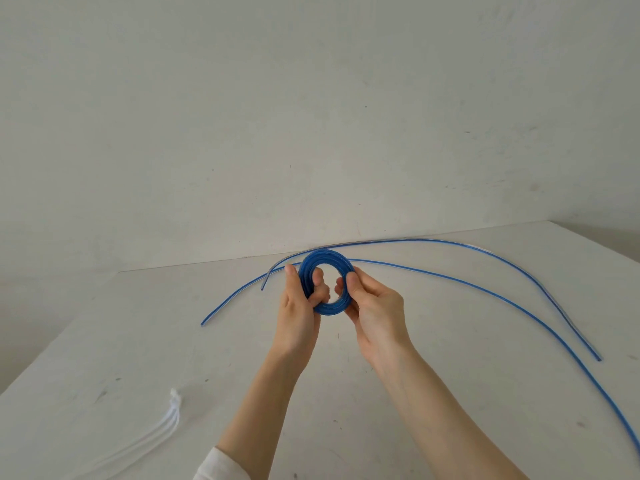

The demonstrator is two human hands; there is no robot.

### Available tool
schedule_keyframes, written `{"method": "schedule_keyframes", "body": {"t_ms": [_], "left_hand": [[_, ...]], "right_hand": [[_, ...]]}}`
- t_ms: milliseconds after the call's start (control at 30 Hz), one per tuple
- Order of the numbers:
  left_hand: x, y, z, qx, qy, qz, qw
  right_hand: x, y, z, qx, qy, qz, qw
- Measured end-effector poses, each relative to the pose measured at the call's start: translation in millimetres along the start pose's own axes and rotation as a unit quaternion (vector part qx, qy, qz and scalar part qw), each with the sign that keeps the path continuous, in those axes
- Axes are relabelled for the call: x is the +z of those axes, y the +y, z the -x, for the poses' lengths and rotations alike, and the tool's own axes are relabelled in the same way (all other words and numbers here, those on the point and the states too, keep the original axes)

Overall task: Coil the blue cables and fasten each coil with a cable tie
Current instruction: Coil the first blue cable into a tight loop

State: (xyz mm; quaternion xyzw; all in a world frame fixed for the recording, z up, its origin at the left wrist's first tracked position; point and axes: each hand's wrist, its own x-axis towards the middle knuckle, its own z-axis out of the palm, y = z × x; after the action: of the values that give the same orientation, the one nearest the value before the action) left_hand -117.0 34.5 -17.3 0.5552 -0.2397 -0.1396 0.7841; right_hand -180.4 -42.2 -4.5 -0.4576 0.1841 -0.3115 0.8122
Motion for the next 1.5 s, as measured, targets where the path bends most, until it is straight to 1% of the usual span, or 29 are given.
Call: {"method": "schedule_keyframes", "body": {"t_ms": [67,167,233,300,367,533,633,767,867,1000,1133,1267,1367,1433,1500], "left_hand": [[0.9,-4.4,2.5,0.010,0.027,-0.052,0.998],[1.1,-13.4,5.4,0.030,0.040,-0.064,0.997],[-1.5,-17.4,7.7,0.048,0.061,-0.071,0.994],[-5.6,-19.7,9.8,0.036,0.077,-0.072,0.994],[-8.9,-21.0,12.9,0.015,0.073,-0.077,0.994],[-19.5,-22.8,18.6,-0.022,0.053,-0.103,0.993],[-25.6,-22.0,17.3,-0.042,0.047,-0.082,0.995],[-28.5,-22.4,16.4,-0.030,0.043,-0.071,0.996],[-29.3,-23.9,17.6,-0.023,0.035,-0.035,0.998],[-28.5,-26.6,21.9,-0.041,0.014,0.053,0.998],[-30.6,-27.1,27.2,-0.068,0.005,0.071,0.995],[-29.8,-28.2,31.3,-0.079,0.028,0.089,0.992],[-26.5,-30.3,35.0,-0.088,0.044,0.114,0.989],[-27.2,-30.8,37.4,-0.092,0.030,0.102,0.990],[-31.6,-29.4,38.9,-0.097,0.011,0.060,0.993]], "right_hand": [[0.1,3.3,-0.8,-0.033,0.014,0.035,0.999],[-2.9,7.5,-5.1,-0.084,0.038,0.104,0.990],[-5.1,8.5,-9.2,-0.109,0.049,0.149,0.982],[-6.2,10.5,-13.2,-0.131,0.056,0.192,0.971],[-6.6,14.7,-16.4,-0.136,0.064,0.217,0.965],[-8.7,23.6,-21.6,-0.119,0.059,0.223,0.966],[-8.1,25.2,-21.3,-0.121,0.051,0.221,0.966],[-6.5,24.8,-20.9,-0.118,0.045,0.210,0.970],[-5.2,23.8,-20.1,-0.121,0.044,0.207,0.970],[-5.3,24.3,-17.6,-0.127,0.039,0.220,0.966],[-7.4,25.1,-18.7,-0.121,0.022,0.241,0.963],[-5.6,27.6,-18.9,-0.122,0.004,0.240,0.963],[-4.6,29.9,-19.5,-0.125,0.007,0.247,0.961],[-5.7,30.6,-20.9,-0.117,0.008,0.252,0.960],[-8.0,31.0,-22.1,-0.113,-0.001,0.257,0.960]]}}
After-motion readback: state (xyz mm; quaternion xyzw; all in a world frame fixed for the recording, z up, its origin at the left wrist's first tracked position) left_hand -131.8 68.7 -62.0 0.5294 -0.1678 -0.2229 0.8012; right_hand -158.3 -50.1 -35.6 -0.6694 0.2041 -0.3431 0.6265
